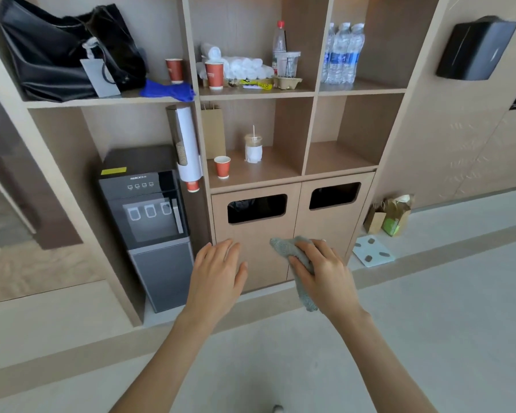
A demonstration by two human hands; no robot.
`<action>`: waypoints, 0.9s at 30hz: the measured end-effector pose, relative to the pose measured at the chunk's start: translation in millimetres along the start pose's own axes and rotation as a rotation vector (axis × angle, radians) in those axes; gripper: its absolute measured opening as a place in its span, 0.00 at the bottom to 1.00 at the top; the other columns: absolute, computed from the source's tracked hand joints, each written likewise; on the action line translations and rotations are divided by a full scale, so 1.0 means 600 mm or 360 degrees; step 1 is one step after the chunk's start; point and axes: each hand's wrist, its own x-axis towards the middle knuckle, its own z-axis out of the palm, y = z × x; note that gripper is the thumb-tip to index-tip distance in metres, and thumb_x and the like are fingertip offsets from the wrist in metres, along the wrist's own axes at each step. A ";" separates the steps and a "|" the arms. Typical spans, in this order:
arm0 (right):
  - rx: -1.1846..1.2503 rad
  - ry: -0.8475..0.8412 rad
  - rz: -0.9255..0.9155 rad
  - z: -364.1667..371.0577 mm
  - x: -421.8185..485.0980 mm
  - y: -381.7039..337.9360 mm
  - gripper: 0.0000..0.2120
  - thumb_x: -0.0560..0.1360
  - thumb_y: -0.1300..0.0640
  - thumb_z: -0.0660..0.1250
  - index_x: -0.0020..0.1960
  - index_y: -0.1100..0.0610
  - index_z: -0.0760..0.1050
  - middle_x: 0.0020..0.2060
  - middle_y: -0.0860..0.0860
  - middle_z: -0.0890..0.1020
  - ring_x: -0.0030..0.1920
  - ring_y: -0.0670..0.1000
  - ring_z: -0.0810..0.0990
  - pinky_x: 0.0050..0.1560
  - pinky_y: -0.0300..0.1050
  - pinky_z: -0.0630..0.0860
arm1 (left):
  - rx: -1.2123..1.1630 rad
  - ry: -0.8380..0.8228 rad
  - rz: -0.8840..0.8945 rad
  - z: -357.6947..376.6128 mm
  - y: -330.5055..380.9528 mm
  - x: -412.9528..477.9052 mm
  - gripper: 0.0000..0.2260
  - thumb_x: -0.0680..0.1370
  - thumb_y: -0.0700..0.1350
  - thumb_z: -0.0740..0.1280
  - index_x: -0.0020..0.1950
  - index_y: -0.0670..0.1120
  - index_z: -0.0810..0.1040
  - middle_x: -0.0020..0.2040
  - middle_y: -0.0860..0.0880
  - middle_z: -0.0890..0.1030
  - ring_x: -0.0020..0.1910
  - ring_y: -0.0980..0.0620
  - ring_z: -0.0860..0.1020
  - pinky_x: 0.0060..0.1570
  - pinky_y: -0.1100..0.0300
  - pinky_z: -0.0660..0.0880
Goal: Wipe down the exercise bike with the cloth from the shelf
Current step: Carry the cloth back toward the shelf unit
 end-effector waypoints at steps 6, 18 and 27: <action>0.0011 0.0008 -0.0064 0.099 0.191 0.107 0.14 0.75 0.50 0.68 0.58 0.56 0.78 0.53 0.52 0.79 0.48 0.58 0.78 0.34 0.52 0.78 | 0.0042 -0.0048 -0.0080 0.135 -0.041 0.181 0.16 0.77 0.46 0.65 0.62 0.41 0.77 0.61 0.43 0.78 0.60 0.45 0.76 0.64 0.48 0.68; 0.0148 -0.0030 -0.0173 0.255 0.549 0.254 0.14 0.75 0.51 0.68 0.58 0.54 0.78 0.52 0.53 0.79 0.50 0.58 0.77 0.35 0.53 0.79 | 0.0117 -0.0135 -0.0308 0.315 -0.122 0.491 0.17 0.79 0.48 0.59 0.63 0.42 0.76 0.61 0.45 0.77 0.59 0.45 0.75 0.64 0.50 0.68; 0.0116 -0.0019 -0.0276 0.404 0.735 0.320 0.11 0.73 0.52 0.71 0.54 0.56 0.80 0.44 0.55 0.80 0.41 0.60 0.77 0.32 0.50 0.77 | 0.0127 -0.0091 -0.0373 0.455 -0.210 0.640 0.15 0.77 0.45 0.66 0.61 0.39 0.77 0.59 0.44 0.79 0.56 0.42 0.76 0.63 0.47 0.68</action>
